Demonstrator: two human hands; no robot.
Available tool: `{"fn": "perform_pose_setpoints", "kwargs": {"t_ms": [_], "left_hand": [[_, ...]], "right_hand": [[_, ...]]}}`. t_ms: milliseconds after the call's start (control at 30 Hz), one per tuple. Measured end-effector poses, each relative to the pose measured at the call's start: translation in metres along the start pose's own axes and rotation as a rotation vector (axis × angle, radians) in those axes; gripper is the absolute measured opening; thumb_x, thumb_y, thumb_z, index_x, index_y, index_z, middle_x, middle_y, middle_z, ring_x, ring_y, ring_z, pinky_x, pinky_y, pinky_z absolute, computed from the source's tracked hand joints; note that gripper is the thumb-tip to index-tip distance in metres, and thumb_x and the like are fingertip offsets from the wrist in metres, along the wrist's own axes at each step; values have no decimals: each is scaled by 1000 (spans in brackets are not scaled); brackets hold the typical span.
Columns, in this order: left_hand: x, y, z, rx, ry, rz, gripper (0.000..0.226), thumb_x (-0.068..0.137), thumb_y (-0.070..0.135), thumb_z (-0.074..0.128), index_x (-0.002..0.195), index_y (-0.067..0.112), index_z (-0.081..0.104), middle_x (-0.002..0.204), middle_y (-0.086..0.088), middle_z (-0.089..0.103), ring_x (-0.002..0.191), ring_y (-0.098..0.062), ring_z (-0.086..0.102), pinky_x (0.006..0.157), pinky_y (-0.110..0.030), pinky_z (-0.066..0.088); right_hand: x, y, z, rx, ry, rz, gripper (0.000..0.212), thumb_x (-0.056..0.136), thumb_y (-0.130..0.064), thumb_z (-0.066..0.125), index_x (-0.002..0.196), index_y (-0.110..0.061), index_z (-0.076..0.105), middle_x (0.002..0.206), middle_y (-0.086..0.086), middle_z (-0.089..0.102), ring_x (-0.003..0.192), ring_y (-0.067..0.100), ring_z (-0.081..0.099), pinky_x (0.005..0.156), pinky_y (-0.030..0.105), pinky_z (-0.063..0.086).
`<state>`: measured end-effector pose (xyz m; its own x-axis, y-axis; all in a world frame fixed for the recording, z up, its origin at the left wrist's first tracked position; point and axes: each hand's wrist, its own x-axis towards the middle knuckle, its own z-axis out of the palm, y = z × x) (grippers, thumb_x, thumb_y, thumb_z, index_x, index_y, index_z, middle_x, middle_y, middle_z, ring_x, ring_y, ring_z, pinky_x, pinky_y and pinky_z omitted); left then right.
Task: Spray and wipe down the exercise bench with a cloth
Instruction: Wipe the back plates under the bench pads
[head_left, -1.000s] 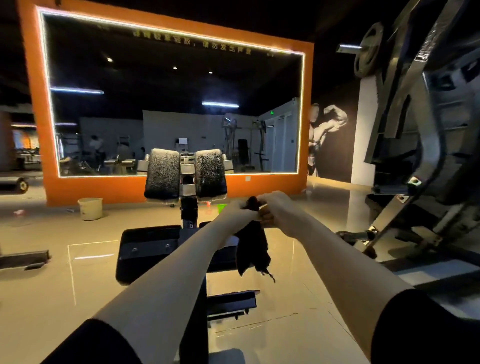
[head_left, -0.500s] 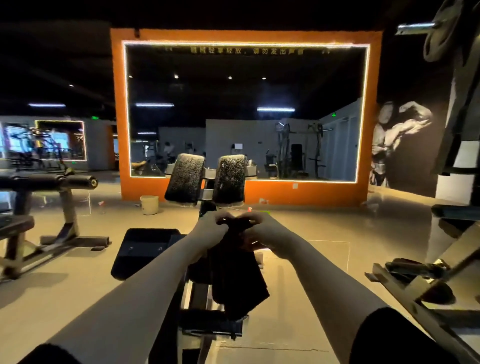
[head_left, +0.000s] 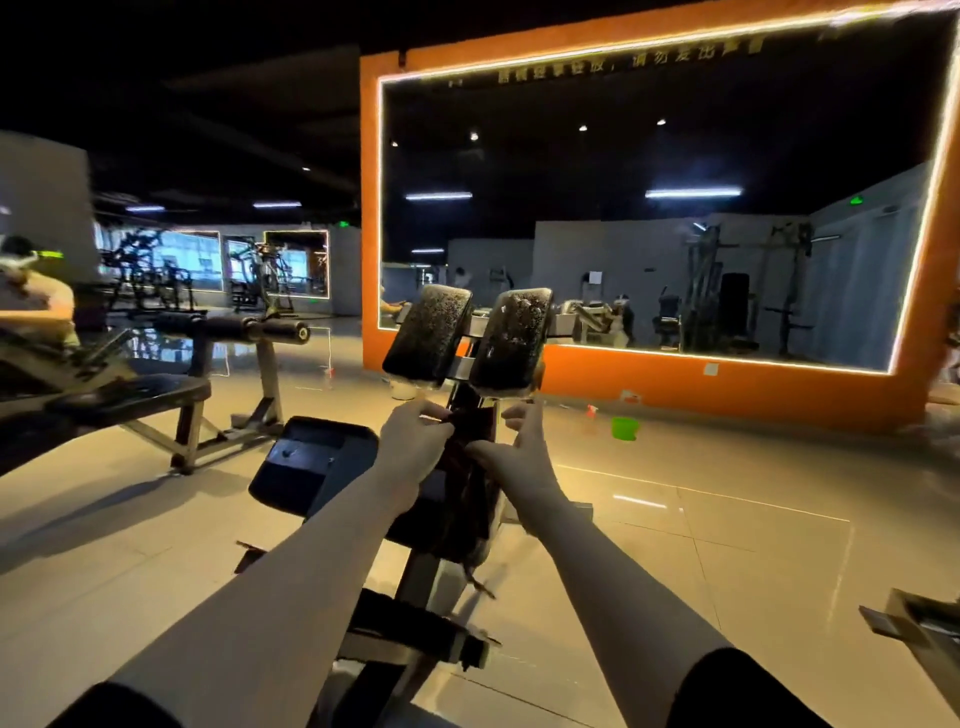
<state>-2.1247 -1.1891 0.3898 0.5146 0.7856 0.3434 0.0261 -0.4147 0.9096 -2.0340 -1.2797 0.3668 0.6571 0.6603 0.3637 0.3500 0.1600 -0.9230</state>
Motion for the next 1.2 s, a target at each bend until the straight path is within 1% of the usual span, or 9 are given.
{"fn": "perform_pose_setpoints", "kwargs": {"t_ms": [133, 233, 333, 500, 633, 833, 967, 1033, 1200], "left_hand": [[-4, 5, 58, 6, -60, -41, 13, 91, 16, 64, 103, 13, 58, 102, -4, 57, 99, -18, 56, 77, -29, 52], [-2, -3, 79, 17, -112, -53, 4, 93, 15, 61, 96, 16, 62, 103, -8, 61, 98, -19, 62, 82, -28, 54], [7, -19, 73, 106, 35, -83, 9, 93, 9, 59, 89, 17, 62, 91, -8, 63, 92, -23, 62, 80, -33, 51], [6, -43, 63, 356, 211, -191, 15, 91, 3, 59, 104, 8, 67, 95, -6, 62, 103, -25, 61, 96, -42, 50], [2, -55, 84, 378, 170, -220, 20, 91, 7, 61, 110, 13, 65, 103, -2, 63, 105, -19, 59, 98, -37, 49], [21, -67, 124, 468, 222, -208, 28, 94, 11, 60, 122, 15, 61, 117, 0, 63, 109, -10, 56, 91, -19, 39], [55, -81, 157, 579, 299, -176, 38, 94, 12, 59, 132, 13, 55, 129, -4, 60, 121, -17, 56, 106, -30, 41], [70, -90, 175, 653, 361, -142, 34, 95, 17, 59, 129, 14, 55, 124, -4, 62, 118, -18, 57, 104, -32, 42], [91, -99, 196, 755, 547, -152, 31, 96, 21, 55, 127, 17, 54, 116, 0, 67, 111, -14, 61, 100, -29, 42]], "right_hand": [[5, 37, -43, 58, -215, -23, 40, 84, -5, 67, 113, -27, 51, 113, -2, 54, 108, 22, 56, 93, 46, 53], [26, 67, -66, -45, -19, -16, 41, 82, 3, 57, 91, -37, 62, 102, 1, 63, 100, 25, 62, 87, 50, 55], [55, 90, -85, -54, 157, 117, 42, 81, 3, 55, 73, -38, 60, 89, 6, 67, 89, 33, 66, 81, 54, 55], [93, 105, -94, -53, 208, 220, 29, 90, 0, 54, 112, -11, 68, 95, 7, 62, 96, 30, 60, 90, 49, 52], [116, 96, -85, -9, 101, 155, 25, 93, -3, 51, 109, -14, 67, 84, 0, 56, 88, 20, 52, 85, 33, 44], [160, 104, -83, -98, 73, 7, 35, 96, -4, 45, 127, -12, 61, 120, 9, 62, 117, 28, 55, 104, 41, 42], [173, 140, -67, -171, -367, -135, 42, 98, -4, 43, 139, -13, 50, 141, 7, 51, 132, 23, 43, 111, 29, 27], [181, 160, -57, -235, -609, -171, 42, 98, -7, 43, 138, -18, 52, 143, 4, 49, 132, 22, 42, 114, 33, 27], [237, 171, -48, -142, -839, -89, 37, 93, -6, 47, 125, -14, 63, 123, 13, 61, 115, 30, 54, 106, 49, 39]]}}
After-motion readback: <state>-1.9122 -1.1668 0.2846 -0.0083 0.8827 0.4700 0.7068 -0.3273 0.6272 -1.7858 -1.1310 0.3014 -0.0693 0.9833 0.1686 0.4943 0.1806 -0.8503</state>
